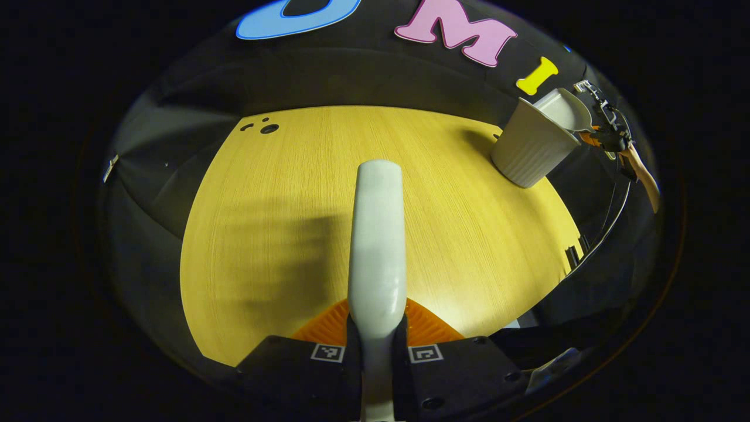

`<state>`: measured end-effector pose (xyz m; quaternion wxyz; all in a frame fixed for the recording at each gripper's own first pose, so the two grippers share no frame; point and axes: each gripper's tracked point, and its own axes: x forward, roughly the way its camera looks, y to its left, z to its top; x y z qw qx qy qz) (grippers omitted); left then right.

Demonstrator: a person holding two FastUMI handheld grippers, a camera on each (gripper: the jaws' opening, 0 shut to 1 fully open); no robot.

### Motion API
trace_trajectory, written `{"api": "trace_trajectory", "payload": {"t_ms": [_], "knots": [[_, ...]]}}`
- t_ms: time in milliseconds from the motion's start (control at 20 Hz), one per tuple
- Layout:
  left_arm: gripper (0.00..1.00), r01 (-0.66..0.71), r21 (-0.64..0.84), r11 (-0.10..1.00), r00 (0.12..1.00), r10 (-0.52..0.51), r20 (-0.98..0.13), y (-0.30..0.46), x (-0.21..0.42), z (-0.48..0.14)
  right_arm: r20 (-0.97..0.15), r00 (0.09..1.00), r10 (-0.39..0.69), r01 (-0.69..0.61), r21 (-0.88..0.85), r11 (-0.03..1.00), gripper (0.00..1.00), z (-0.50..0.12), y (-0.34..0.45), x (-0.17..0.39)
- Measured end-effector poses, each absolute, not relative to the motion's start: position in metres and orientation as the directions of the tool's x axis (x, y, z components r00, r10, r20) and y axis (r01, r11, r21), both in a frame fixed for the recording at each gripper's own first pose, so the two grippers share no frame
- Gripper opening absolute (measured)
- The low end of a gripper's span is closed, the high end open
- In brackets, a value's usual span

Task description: Pick up the small broom and dustpan from the desktop, sweep the trash into the dustpan with the broom, and then empty the trash into the garbage bin.

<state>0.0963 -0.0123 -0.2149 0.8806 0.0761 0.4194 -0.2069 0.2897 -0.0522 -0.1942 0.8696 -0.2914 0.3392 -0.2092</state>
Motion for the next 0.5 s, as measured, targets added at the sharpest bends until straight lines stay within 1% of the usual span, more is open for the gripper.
{"api": "trace_trajectory", "payload": {"t_ms": [100, 150, 200, 250, 400, 450, 500], "knots": [[0.25, 0.414, -0.018, 0.910, 0.586, -0.282, -0.760, -0.008, 0.095, -0.214, -0.472, 0.686, -0.554, 0.257, -0.555, 0.791, 0.33, -0.183, -0.047, 0.291], [0.25, 0.408, -0.015, 0.913, 0.599, -0.279, -0.751, -0.008, 0.094, -0.212, -0.465, 0.696, -0.547, 0.300, -0.504, 0.810, 0.35, -0.179, -0.044, 0.297], [0.27, 0.402, -0.021, 0.915, 0.607, -0.284, -0.742, -0.010, 0.091, -0.210, -0.458, 0.711, -0.533, 0.332, -0.450, 0.829, 0.33, -0.173, -0.041, 0.303], [0.25, 0.398, -0.028, 0.917, 0.613, -0.288, -0.736, -0.010, 0.088, -0.208, -0.451, 0.726, -0.518, 0.355, -0.399, 0.845, 0.33, -0.168, -0.038, 0.304], [0.25, 0.385, -0.039, 0.922, 0.627, -0.293, -0.722, -0.010, 0.082, -0.207, -0.444, 0.769, -0.461, 0.370, -0.278, 0.886, 0.33, -0.156, -0.026, 0.312], [0.27, 0.380, -0.049, 0.924, 0.629, -0.297, -0.718, -0.010, 0.080, -0.208, -0.442, 0.781, -0.442, 0.365, -0.250, 0.897, 0.32, -0.152, -0.020, 0.311], [0.25, 0.372, -0.060, 0.926, 0.634, -0.300, -0.713, -0.009, 0.078, -0.207, -0.440, 0.794, -0.419, 0.357, -0.220, 0.908, 0.33, -0.148, -0.016, 0.312]]}}
